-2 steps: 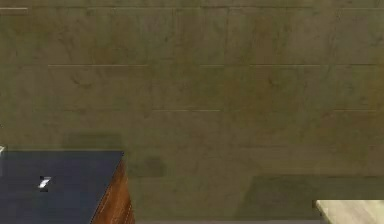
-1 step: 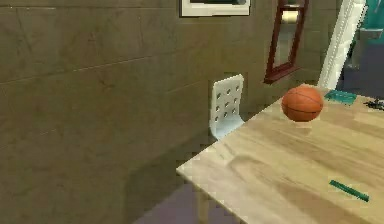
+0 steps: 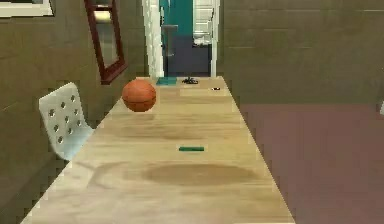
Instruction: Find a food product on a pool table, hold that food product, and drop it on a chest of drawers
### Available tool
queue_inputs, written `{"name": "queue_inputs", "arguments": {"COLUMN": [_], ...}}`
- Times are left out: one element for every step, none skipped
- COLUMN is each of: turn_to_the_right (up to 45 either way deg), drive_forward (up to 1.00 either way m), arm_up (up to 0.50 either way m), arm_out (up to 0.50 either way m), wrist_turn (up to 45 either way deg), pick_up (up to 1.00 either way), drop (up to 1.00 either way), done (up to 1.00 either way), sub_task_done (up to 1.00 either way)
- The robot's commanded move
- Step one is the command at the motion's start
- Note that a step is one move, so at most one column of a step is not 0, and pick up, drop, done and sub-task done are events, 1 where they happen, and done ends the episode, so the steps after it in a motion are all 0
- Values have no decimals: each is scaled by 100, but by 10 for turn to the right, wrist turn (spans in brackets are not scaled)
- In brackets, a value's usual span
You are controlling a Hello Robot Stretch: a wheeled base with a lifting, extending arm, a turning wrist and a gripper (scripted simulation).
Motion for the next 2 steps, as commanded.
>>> {"name": "queue_inputs", "arguments": {"turn_to_the_right": [450, 420], "drive_forward": [0, 0], "arm_up": [0, 0], "arm_out": [0, 0], "wrist_turn": [0, 0], "pick_up": [0, 0], "drop": [0, 0], "done": [0, 0], "sub_task_done": [0, 0]}}
